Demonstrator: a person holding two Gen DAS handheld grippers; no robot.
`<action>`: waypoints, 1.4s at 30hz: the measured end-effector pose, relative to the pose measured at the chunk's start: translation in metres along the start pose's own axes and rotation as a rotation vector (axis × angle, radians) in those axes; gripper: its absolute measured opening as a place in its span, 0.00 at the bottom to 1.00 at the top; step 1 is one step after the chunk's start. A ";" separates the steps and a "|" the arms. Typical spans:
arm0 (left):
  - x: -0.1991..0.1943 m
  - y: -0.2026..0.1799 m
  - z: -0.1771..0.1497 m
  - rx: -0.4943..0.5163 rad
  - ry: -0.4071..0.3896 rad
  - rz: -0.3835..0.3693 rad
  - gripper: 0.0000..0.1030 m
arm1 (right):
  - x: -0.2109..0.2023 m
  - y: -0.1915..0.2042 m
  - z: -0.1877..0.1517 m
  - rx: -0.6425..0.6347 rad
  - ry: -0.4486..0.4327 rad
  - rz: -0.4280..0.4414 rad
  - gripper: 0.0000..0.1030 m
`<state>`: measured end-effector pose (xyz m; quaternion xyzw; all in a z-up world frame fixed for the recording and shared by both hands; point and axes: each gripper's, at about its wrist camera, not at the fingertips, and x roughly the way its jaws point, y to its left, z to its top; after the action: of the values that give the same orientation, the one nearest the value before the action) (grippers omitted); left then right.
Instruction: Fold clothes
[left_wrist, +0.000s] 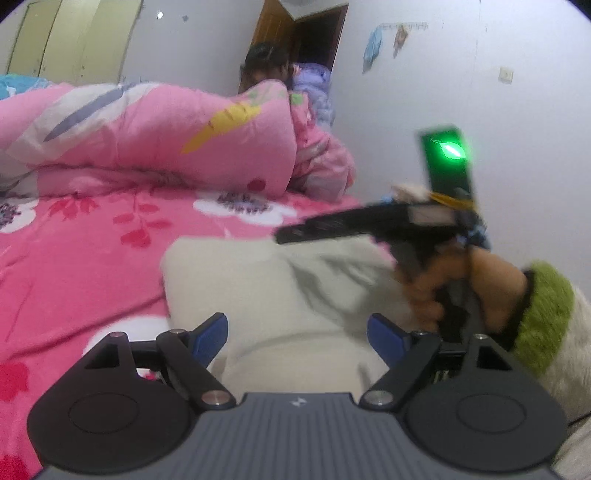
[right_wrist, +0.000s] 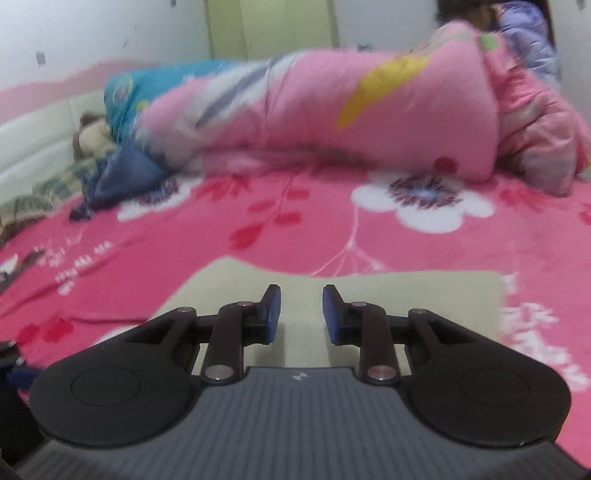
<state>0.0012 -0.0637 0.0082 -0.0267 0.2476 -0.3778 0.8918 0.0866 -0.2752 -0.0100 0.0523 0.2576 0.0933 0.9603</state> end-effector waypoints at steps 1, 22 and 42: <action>0.003 -0.001 0.000 0.006 0.010 -0.002 0.81 | -0.005 -0.005 -0.003 -0.005 0.005 -0.030 0.23; 0.029 -0.011 -0.004 0.022 0.114 0.009 0.82 | 0.029 -0.106 -0.019 0.219 0.026 -0.020 0.25; 0.094 0.026 0.055 0.016 0.116 0.026 0.81 | 0.039 -0.159 -0.024 0.372 0.015 0.215 0.47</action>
<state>0.0996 -0.1175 0.0101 0.0056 0.2962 -0.3693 0.8809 0.1317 -0.4209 -0.0728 0.2549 0.2703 0.1464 0.9168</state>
